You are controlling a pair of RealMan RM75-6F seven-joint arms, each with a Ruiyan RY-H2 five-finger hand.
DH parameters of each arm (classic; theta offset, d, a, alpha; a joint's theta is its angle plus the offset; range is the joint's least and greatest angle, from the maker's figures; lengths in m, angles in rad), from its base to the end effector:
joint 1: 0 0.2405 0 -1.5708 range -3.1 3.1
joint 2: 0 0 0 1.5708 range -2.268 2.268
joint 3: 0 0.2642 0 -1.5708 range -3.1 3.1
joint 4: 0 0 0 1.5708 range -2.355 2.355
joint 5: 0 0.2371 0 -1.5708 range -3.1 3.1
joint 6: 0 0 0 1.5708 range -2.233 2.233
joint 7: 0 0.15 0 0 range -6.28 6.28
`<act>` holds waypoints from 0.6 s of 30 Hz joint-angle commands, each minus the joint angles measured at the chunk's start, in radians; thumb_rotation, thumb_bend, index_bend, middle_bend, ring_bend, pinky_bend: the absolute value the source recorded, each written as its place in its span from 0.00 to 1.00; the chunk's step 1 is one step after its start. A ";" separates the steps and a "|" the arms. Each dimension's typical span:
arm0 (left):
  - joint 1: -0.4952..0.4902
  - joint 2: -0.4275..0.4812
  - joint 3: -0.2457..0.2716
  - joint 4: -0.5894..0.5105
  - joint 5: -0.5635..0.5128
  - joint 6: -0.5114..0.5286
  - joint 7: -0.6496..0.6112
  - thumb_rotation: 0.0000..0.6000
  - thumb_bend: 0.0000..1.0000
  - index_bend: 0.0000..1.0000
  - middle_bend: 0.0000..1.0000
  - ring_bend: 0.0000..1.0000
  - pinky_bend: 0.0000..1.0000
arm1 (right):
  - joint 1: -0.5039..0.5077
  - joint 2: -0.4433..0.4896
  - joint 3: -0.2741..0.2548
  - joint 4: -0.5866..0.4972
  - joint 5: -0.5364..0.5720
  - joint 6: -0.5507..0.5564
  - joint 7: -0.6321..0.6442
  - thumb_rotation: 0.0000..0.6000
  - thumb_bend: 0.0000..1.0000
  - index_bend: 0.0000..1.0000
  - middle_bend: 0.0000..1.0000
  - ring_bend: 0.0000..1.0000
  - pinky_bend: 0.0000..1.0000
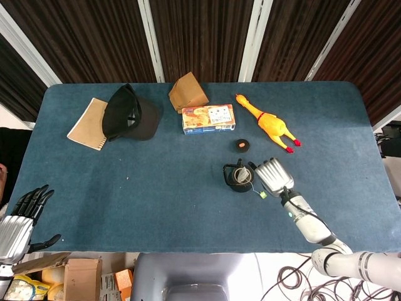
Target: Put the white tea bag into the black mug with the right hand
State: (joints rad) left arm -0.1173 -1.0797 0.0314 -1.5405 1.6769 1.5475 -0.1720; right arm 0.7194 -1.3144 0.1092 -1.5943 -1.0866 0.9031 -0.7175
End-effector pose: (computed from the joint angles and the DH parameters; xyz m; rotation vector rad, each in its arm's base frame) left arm -0.3223 0.1804 0.1445 -1.5484 -0.8886 -1.0449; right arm -0.1950 -0.3566 0.0120 1.9982 -0.5339 0.5231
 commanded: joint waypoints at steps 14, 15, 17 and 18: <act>0.002 0.001 -0.001 0.002 0.001 0.006 -0.005 1.00 0.03 0.00 0.00 0.00 0.10 | 0.054 -0.038 -0.046 -0.004 0.093 -0.031 -0.052 1.00 0.88 0.26 0.60 0.51 0.53; 0.002 0.001 -0.001 0.003 0.001 0.007 -0.005 1.00 0.03 0.00 0.00 0.00 0.10 | 0.057 -0.040 -0.047 -0.002 0.094 -0.031 -0.051 1.00 0.88 0.26 0.61 0.51 0.53; 0.003 0.000 -0.001 0.003 0.001 0.007 -0.004 1.00 0.03 0.00 0.00 0.00 0.10 | 0.063 -0.044 -0.049 0.002 0.099 -0.033 -0.052 1.00 0.88 0.26 0.63 0.53 0.53; 0.003 0.000 -0.001 0.003 0.001 0.007 -0.004 1.00 0.03 0.00 0.00 0.00 0.10 | 0.066 -0.045 -0.051 0.002 0.102 -0.033 -0.053 1.00 0.88 0.26 0.64 0.55 0.53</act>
State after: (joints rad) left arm -0.1143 -1.0793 0.0301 -1.5381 1.6776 1.5549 -0.1761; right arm 0.7842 -1.3582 0.0590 -1.5927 -0.9856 0.8708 -0.7701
